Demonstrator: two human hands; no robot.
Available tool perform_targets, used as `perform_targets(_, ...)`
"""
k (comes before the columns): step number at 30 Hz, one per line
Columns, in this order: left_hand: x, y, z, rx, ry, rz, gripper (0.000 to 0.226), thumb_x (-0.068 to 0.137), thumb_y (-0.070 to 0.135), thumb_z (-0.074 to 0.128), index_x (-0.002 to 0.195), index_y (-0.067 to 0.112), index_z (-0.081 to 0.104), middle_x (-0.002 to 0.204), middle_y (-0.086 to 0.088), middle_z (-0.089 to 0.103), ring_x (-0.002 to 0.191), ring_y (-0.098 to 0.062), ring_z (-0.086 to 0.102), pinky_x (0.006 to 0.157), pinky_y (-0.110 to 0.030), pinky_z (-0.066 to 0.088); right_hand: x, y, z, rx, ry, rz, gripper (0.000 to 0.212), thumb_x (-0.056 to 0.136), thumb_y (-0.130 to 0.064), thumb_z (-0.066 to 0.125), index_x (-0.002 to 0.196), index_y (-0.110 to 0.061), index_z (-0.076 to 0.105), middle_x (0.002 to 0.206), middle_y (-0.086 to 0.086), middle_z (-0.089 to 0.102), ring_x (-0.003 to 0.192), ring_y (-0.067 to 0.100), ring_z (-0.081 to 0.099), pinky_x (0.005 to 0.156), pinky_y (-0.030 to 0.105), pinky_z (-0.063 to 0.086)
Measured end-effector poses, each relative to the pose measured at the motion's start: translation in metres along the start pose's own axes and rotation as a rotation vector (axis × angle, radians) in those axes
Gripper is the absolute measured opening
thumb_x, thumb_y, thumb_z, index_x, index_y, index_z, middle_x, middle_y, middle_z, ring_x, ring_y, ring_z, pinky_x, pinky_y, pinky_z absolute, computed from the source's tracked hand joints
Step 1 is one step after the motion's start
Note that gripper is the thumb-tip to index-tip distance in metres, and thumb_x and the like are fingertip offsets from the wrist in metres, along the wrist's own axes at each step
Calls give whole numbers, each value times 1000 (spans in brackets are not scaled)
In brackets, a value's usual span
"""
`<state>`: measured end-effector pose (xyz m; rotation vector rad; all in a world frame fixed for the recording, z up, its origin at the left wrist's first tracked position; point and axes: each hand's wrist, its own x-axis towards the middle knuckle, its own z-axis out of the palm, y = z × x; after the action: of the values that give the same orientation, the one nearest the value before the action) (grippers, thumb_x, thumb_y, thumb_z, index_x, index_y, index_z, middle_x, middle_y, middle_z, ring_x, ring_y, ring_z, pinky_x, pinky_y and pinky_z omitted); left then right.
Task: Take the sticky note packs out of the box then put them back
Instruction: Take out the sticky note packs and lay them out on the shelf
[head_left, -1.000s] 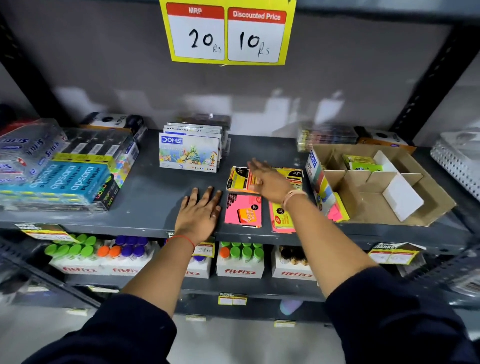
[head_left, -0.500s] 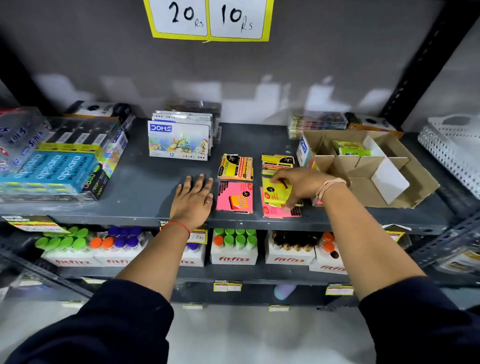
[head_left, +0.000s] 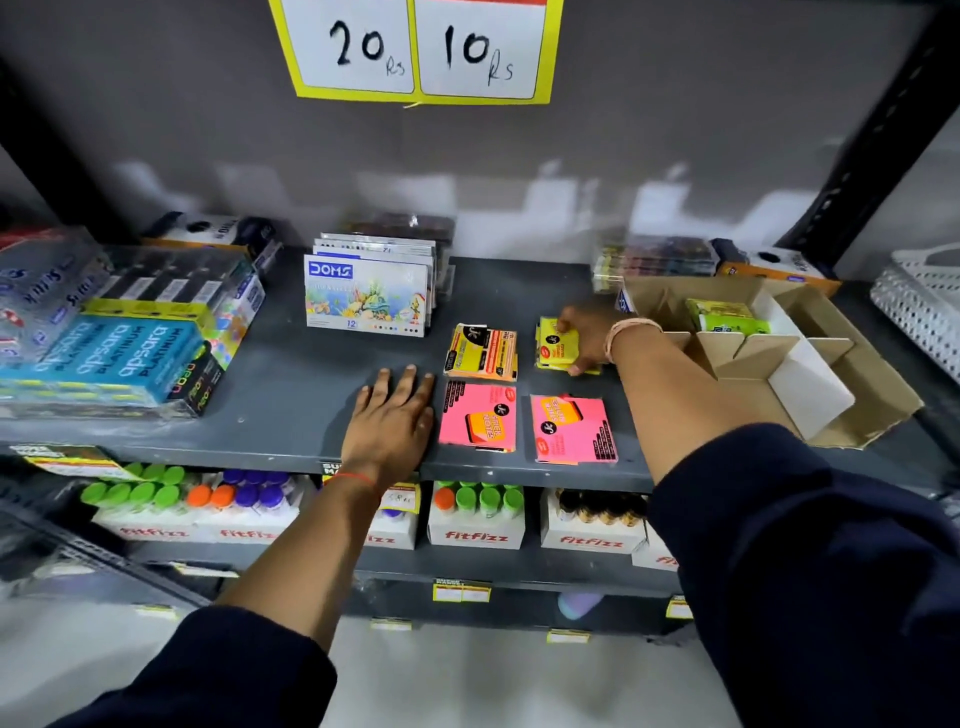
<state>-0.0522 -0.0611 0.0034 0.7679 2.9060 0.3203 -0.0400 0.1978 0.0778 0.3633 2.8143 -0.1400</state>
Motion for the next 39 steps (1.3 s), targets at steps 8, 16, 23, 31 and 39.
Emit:
perform_targets(8, 2, 0, 1, 32, 3, -7, 51, 100, 27, 25, 149, 24, 13, 161, 2, 8, 149, -25, 1, 121, -40, 4, -6, -5, 1, -37, 60, -64, 80, 77, -25, 74, 144, -10, 32, 156, 13, 26, 142, 31, 27, 116, 39, 29)
perform_targets(16, -2, 3, -2, 13, -13, -8, 51, 99, 25, 24, 149, 23, 12, 161, 1, 7, 148, -26, 0, 121, -41, 4, -68, -25, 26, -132, -267, -177, 106, 68, -33, 81, 150, -13, 17, 155, 7, 31, 141, 26, 33, 113, 33, 32)
perform_targets(23, -4, 3, -1, 35, -15, 0, 51, 100, 26, 23, 150, 22, 10, 161, -1, 6, 148, -28, 0, 121, -42, 3, -82, -20, 26, 59, -61, -175, 82, 65, -26, 84, 134, -9, 43, 135, 13, 54, 122, 28, 50, 97, 31, 43)
perform_targets(31, -3, 0, -1, 18, -7, 14, 51, 101, 28, 25, 149, 22, 13, 160, -3, 8, 148, -29, 3, 120, -41, 6, -69, -76, 21, 186, 98, -364, 68, 66, -32, 82, 124, -10, 56, 127, 11, 53, 116, 24, 50, 97, 26, 40)
perform_targets(39, -1, -1, -3, 50, -30, 23, 51, 101, 30, 20, 150, 21, 8, 161, -1, 5, 148, -27, 0, 121, -41, 4, -59, -88, 47, 218, 43, -326, 74, 71, -32, 78, 136, -11, 49, 143, 12, 42, 133, 25, 37, 112, 28, 31)
